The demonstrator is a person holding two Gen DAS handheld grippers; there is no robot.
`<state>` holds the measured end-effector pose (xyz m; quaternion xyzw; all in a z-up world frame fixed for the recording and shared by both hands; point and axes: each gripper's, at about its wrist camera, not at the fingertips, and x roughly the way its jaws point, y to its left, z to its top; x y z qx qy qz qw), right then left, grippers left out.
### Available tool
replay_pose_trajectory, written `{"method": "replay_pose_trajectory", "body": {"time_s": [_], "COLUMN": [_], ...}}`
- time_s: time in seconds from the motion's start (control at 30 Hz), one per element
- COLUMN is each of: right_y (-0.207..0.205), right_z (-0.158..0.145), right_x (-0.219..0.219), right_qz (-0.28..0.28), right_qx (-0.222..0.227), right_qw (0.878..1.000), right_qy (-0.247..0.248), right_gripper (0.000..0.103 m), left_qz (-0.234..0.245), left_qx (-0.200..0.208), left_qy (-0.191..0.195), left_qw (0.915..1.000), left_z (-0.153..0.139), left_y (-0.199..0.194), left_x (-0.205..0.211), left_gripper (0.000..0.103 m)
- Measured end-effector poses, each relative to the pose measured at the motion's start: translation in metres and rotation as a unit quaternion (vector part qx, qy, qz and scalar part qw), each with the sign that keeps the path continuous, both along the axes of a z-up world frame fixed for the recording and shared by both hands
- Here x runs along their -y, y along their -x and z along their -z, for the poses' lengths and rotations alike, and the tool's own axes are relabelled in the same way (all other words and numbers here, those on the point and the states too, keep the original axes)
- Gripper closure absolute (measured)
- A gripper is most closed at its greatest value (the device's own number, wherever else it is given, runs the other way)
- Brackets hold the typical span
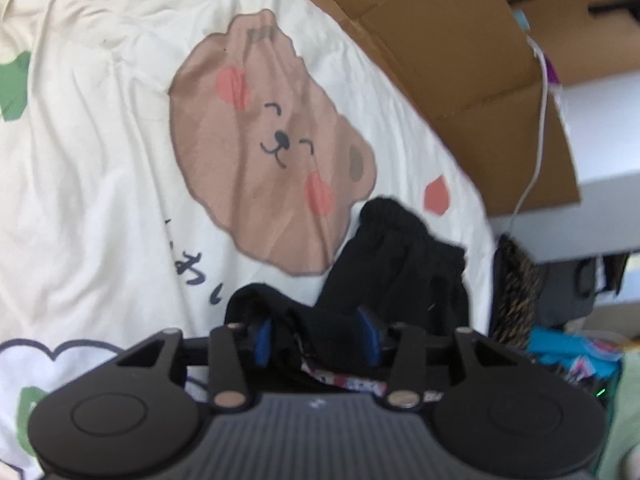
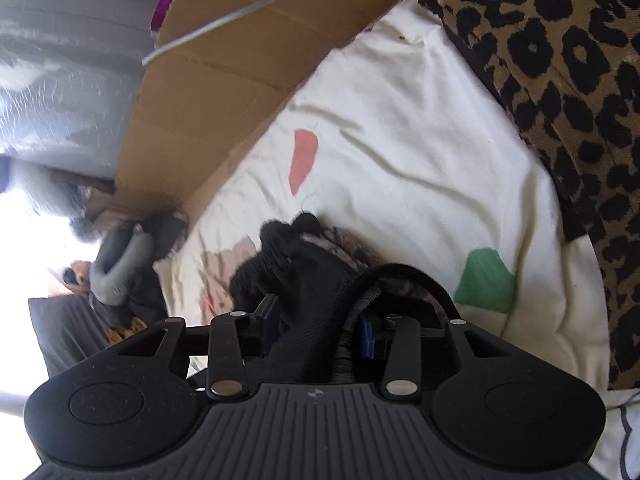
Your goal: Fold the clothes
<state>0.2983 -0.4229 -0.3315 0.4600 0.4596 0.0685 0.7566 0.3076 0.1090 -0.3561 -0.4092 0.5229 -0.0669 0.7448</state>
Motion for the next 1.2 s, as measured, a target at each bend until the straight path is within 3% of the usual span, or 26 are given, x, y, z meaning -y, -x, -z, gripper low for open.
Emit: {"method": "replay_pose_trajectory", "body": {"time_s": [0.33,0.43,0.6,0.77,0.93,1.2], "right_y": [-0.015,-0.013,-0.013,-0.016,-0.022,-0.039], "right_z": [-0.01,-0.014,-0.014,-0.004,0.002,0.012], "right_x": [0.011,0.011,0.005,-0.006,-0.013,-0.015], "right_qz": [0.023,0.014,-0.009,-0.042,-0.054,-0.06], "right_qx": [0.031,0.041,0.041,0.036,0.035,0.028], "right_qw": [0.999,0.998,0.99,0.981,0.975,0.974], "right_qy": [0.003,0.036,0.137,0.188,0.214,0.216], "right_gripper": [0.056,0.056,0.056,0.056,0.056,0.056], "left_qz": [-0.024,-0.02,0.001,0.025,0.049,0.093], "left_qx": [0.052,0.058,0.05,0.049,0.048,0.049], "left_qy": [-0.01,-0.026,-0.082,-0.115,-0.14,-0.165], "left_qw": [0.9983,0.9978,0.9954,0.9918,0.9877,0.9807], "left_z": [-0.025,-0.028,-0.023,-0.017,-0.012,0.0], "left_y": [-0.015,-0.015,-0.014,-0.012,-0.009,-0.009], "left_x": [-0.011,-0.013,-0.011,-0.007,-0.003,0.009], "left_gripper": [0.057,0.058,0.058,0.059,0.06,0.061]}}
